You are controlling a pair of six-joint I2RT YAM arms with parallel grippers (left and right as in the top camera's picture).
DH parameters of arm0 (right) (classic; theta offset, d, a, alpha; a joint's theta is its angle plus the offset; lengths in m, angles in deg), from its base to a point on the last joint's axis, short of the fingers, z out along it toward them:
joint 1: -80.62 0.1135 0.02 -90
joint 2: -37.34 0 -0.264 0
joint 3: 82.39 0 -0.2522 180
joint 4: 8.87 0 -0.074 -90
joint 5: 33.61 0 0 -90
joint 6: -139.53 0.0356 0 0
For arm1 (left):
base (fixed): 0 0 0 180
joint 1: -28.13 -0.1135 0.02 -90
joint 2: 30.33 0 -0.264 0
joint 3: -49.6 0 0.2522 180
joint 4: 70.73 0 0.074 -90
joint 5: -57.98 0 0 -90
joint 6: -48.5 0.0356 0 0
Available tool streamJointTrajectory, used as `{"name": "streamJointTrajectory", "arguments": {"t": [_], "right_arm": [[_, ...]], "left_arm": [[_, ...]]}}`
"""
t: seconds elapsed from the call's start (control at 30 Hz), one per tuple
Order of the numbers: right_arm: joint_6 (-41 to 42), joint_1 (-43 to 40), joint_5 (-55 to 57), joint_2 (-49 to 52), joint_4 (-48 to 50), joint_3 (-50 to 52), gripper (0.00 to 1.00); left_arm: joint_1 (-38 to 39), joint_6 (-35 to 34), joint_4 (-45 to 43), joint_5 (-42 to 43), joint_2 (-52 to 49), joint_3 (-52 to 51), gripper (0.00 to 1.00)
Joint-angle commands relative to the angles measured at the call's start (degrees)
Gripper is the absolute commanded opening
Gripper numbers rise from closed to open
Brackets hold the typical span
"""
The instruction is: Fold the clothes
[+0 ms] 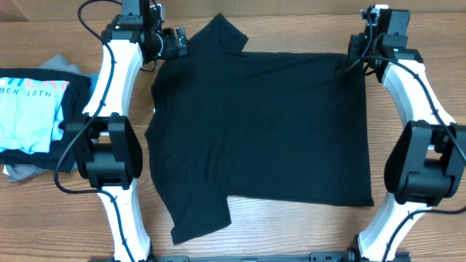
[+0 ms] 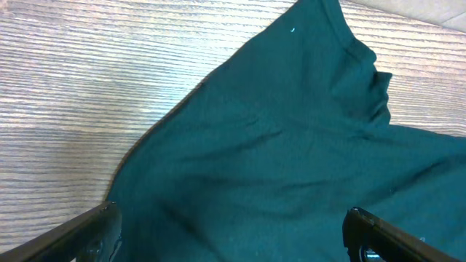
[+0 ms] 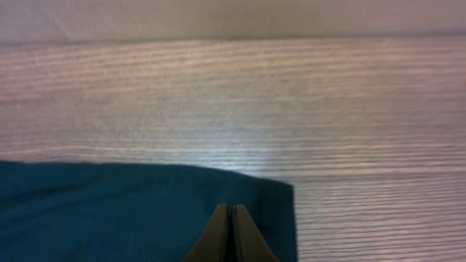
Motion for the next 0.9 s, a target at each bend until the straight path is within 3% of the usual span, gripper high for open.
{"name": "streamJointTrajectory", "arguments": {"t": [0.0,0.3,0.57,0.73,0.87], "right_arm": [[0.20,0.11,-1.97,6.12,0.76,-0.22,0.04],[0.22,0.04,1.66,13.29,6.01,-0.22,0.04],[0.22,0.04,20.09,13.29,13.07,-0.28,0.10],[0.76,0.04,22.58,12.44,11.93,-0.81,0.10],[6.99,0.04,22.58,7.54,7.26,-2.38,0.10]], "left_arm": [[-0.15,-0.76,0.00,0.66,1.40,0.70,1.00],[-0.15,-0.76,0.00,0.66,1.40,0.70,1.00],[-0.15,-0.76,0.00,0.66,1.40,0.68,1.00],[-0.15,-0.76,0.00,0.66,1.40,0.70,1.00],[-0.13,-0.76,0.00,0.66,1.40,0.70,1.00]]}}
